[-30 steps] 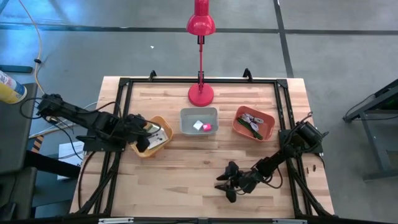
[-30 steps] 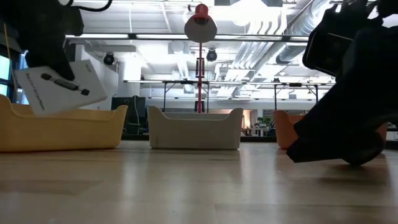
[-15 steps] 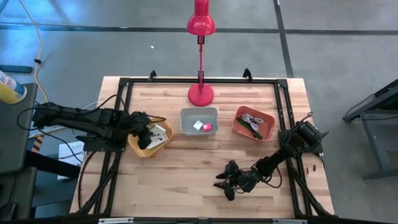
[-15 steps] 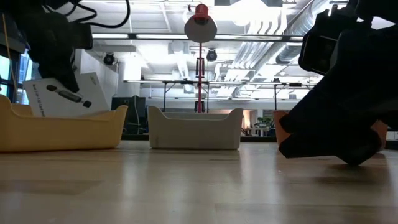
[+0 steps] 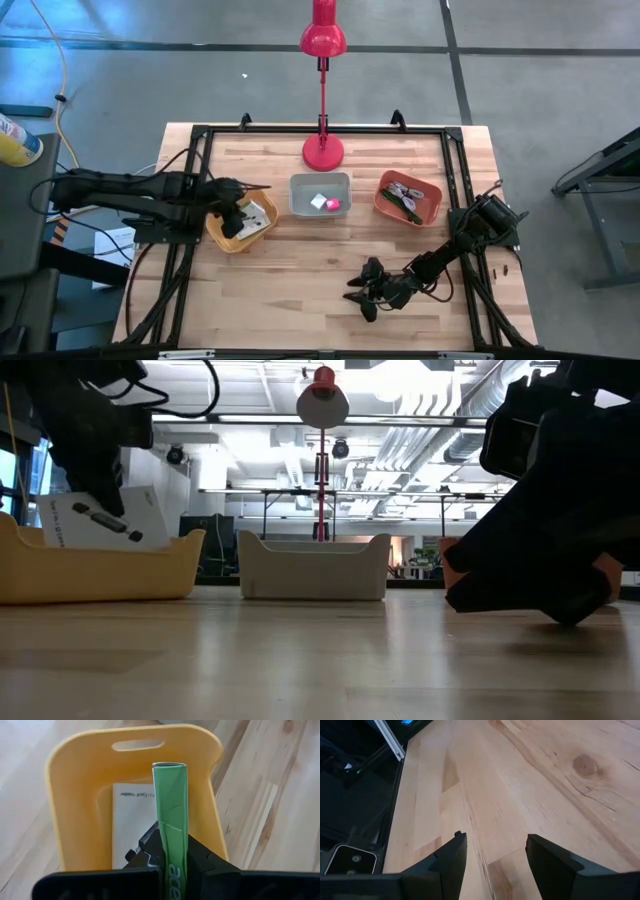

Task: Pick and place items into bin
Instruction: Put the white card reader box into the yellow bin

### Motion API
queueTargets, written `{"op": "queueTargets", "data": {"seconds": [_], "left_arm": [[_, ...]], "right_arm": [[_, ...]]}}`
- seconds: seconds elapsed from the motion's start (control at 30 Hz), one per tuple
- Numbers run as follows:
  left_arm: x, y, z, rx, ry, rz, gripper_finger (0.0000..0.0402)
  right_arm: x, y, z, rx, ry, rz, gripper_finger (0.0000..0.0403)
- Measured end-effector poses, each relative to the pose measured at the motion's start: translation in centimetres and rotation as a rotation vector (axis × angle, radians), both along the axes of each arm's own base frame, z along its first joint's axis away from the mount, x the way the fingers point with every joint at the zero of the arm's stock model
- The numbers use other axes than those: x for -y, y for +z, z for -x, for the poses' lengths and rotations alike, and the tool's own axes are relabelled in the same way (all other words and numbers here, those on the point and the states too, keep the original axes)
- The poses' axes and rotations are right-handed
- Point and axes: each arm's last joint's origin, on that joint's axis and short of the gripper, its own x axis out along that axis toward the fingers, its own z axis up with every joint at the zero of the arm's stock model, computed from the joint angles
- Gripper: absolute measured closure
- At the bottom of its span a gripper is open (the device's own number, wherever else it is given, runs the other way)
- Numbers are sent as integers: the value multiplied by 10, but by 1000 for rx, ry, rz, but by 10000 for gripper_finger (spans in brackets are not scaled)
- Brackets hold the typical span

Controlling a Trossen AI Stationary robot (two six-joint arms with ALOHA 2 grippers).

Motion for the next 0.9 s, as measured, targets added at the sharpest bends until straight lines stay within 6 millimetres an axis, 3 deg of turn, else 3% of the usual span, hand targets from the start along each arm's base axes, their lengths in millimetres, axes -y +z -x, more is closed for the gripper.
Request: {"op": "queueTargets", "data": {"seconds": [0.3,0.67,0.9], "left_arm": [[-1,-6,-8,-35,-23,11,374],[-1,-7,-8,-52,-44,0,225],[-2,-8,-7,-74,-16,-48,171]], "right_arm": [[0,0,0,3,-14,-6,208],[0,0,0,3,-17,-12,208],[0,0,0,0,-12,-14,208]]}}
